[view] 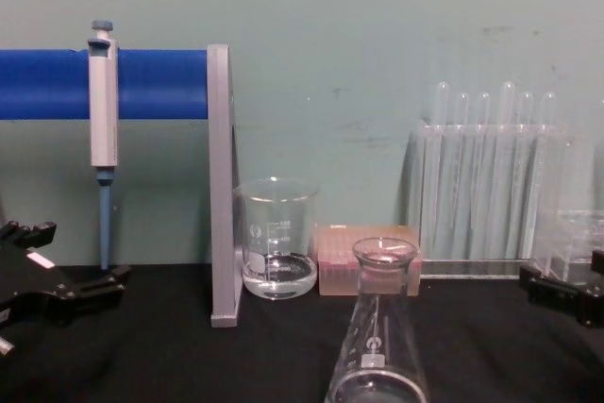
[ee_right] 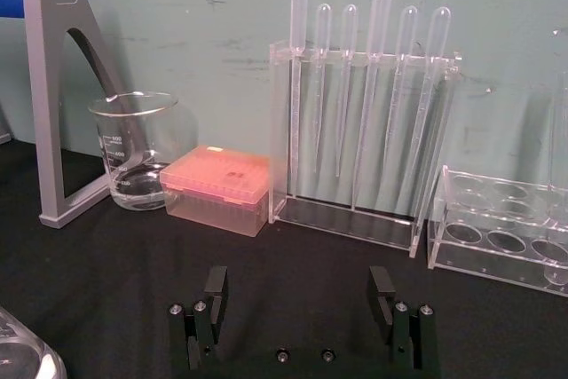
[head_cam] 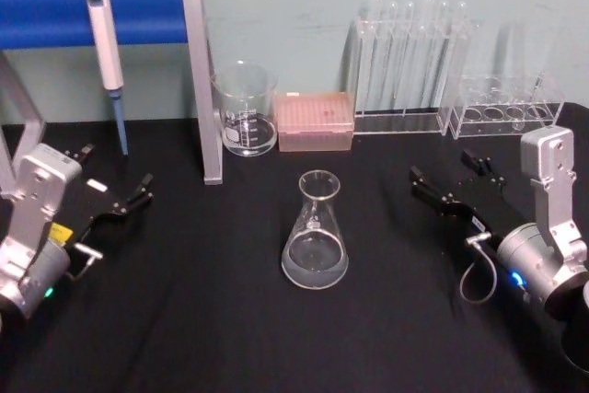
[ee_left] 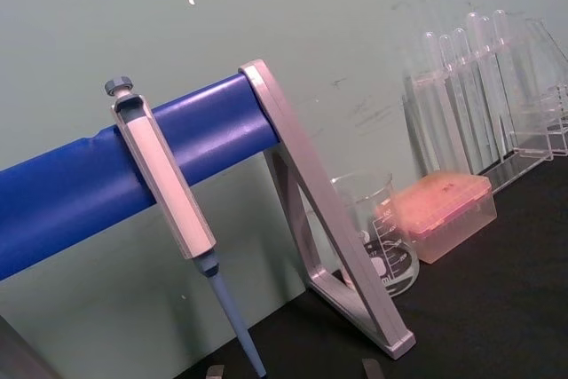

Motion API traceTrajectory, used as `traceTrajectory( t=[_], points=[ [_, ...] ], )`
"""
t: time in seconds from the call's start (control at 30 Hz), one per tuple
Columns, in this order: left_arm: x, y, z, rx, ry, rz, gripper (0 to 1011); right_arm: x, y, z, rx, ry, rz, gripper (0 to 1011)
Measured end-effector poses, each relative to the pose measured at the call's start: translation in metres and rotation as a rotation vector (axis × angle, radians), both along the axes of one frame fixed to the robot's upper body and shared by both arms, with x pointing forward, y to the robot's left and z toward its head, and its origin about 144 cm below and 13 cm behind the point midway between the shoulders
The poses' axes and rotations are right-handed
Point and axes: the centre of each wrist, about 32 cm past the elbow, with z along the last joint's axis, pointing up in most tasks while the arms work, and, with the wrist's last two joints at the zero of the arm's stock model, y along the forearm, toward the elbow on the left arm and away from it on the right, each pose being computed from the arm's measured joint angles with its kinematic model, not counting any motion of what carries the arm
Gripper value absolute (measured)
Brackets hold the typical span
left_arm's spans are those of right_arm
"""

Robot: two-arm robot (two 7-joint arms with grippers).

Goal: Grasp the erlenmeyer flask with one hand, shake it three times, then place it back.

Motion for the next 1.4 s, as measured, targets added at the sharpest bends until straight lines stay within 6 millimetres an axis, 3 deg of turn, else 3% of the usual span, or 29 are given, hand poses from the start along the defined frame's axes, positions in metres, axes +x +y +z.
traceTrajectory(
  t=[1.4],
  points=[
    [0.0000,0.0000,0.0000,0.000,0.000,0.000,1001,0.0000,0.0000,0.0000,0.000,0.000,0.000,1000]
  ],
)
